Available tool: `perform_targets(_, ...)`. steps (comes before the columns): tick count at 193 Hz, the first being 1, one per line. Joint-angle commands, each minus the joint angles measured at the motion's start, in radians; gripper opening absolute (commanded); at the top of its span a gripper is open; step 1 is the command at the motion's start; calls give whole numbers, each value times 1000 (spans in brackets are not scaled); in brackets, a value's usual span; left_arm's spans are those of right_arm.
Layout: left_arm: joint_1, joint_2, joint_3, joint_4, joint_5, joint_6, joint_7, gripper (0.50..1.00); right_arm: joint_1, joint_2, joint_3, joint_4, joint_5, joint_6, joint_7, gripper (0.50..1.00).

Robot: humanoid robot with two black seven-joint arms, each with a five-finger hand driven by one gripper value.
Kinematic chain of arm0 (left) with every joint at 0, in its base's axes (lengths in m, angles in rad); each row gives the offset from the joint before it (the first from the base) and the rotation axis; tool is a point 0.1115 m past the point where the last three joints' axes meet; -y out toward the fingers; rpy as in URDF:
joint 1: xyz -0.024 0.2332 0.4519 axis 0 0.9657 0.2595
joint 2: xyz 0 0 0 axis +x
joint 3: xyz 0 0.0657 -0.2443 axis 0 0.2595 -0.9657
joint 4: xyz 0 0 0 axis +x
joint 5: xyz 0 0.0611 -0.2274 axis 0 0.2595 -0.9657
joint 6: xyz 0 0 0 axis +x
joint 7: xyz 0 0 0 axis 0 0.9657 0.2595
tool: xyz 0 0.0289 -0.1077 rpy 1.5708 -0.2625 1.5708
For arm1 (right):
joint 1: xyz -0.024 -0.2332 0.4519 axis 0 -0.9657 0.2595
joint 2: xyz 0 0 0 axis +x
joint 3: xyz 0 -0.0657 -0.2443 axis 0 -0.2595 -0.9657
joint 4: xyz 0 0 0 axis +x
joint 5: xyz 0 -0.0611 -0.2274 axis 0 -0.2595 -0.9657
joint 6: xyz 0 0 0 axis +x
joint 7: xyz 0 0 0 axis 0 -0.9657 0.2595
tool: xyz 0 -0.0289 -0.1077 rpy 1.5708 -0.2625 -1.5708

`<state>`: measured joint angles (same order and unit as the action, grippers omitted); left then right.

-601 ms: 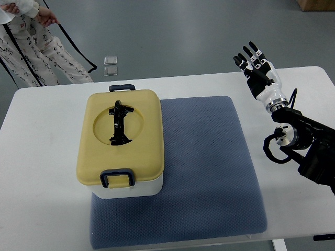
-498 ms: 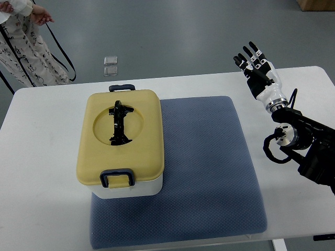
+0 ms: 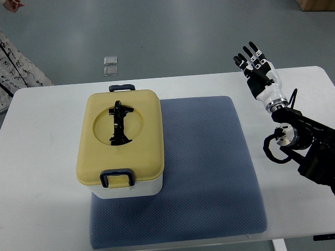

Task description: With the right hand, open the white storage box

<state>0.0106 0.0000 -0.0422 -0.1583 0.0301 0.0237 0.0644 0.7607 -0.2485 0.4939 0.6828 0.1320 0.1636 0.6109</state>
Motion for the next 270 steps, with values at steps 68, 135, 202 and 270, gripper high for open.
perform_targets(68,-1,0,-1,-1,1,1,0,1000,0,-2,0,-2,0,-13,0,930)
perform_targets(135,0,0,-1,-1,1,1,0,1000,9,-15,-11,9,1,-19,0,930)
perform_targets(202,0,0,-1,-1,1,-1,0,1000,106,-49,-83,18,-38,-22,0,930)
perform_targets(270,-1,0,-1,-1,1,-1,0,1000,551,-155,-592,81,-342,-12,0,930)
